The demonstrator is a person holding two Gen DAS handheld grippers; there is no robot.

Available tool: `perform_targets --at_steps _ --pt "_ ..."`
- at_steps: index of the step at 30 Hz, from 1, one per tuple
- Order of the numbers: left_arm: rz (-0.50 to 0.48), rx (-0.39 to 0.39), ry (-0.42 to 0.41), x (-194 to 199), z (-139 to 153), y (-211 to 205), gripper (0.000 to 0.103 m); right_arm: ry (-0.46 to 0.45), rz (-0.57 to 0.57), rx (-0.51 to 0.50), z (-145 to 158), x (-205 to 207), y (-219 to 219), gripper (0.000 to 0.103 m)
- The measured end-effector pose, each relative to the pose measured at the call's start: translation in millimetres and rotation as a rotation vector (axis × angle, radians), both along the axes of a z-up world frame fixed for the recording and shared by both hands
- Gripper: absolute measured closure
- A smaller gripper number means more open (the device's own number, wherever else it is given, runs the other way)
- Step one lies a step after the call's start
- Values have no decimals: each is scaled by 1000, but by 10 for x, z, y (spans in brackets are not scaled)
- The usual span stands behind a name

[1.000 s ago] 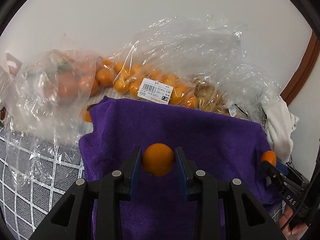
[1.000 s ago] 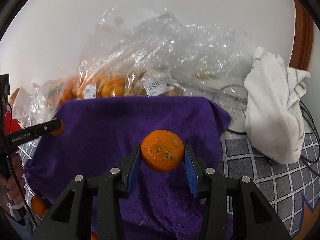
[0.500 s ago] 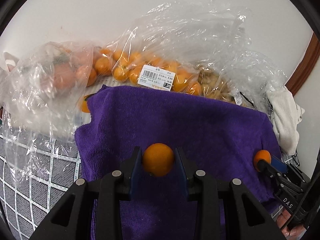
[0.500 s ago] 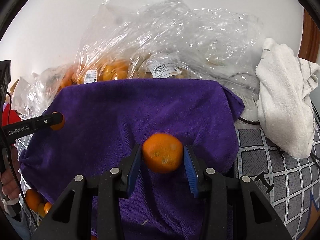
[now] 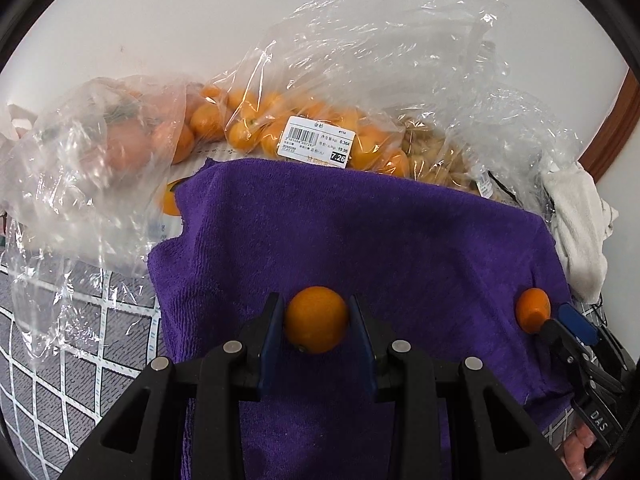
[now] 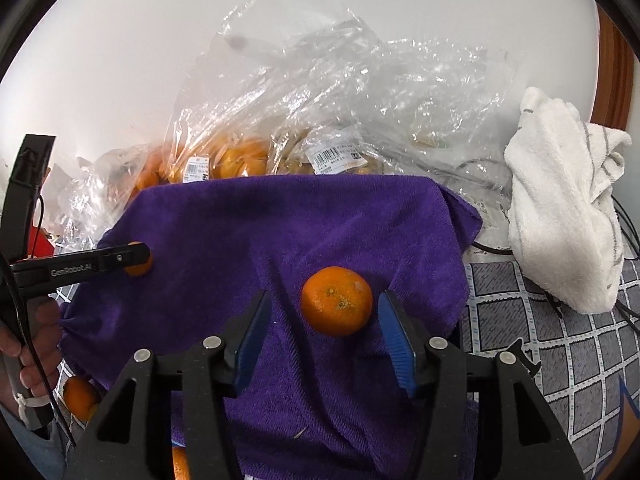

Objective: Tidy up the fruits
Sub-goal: 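Open both grippers to set the oranges on the purple towel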

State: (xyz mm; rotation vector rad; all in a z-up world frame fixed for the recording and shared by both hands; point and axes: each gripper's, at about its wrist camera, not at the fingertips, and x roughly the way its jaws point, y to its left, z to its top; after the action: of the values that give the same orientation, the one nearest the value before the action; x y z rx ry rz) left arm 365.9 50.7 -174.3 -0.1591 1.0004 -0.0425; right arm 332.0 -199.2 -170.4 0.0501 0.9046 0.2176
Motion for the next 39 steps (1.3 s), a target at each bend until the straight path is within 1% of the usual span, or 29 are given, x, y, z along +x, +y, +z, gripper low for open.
perform_targets --at_steps 1,5,10,13,16,20,22,26,29,33,36,39 --pt "1 5 0 -2 7 -4 71 -7 0 -3 15 -15 4 46" --pt "13 25 -10 -35 71 7 60 -39 -8 -18 71 -96 16 46" --pt "20 33 -47 -139 230 -6 60 -88 -26 -29 165 -179 -4 46" --pt "28 37 -90 -249 371 -37 60 -118 -22 -18 267 -244 -12 46" --pt "23 29 -115 -357 513 -77 60 -135 -13 -19 371 -295 0 46" --pt "17 18 -143 -565 655 -118 60 -181 -42 -28 537 -430 -14 46" --pt "-3 6 -160 -693 683 -120 60 -170 -39 -28 598 -490 -3 46" --pt "-25 34 -192 -999 736 -62 60 -147 -37 -43 672 -677 37 46" --pt "-32 30 -194 -1190 742 22 60 -124 -18 -31 671 -898 69 46" --pt "-18 16 -188 -1413 674 156 60 -92 4 -36 584 -1172 130 45" --pt "-16 0 -163 -1579 566 243 60 -65 23 -40 467 -1357 193 45" --pt "-29 -9 -158 -1764 452 305 60 -47 41 -15 348 -1551 246 45"
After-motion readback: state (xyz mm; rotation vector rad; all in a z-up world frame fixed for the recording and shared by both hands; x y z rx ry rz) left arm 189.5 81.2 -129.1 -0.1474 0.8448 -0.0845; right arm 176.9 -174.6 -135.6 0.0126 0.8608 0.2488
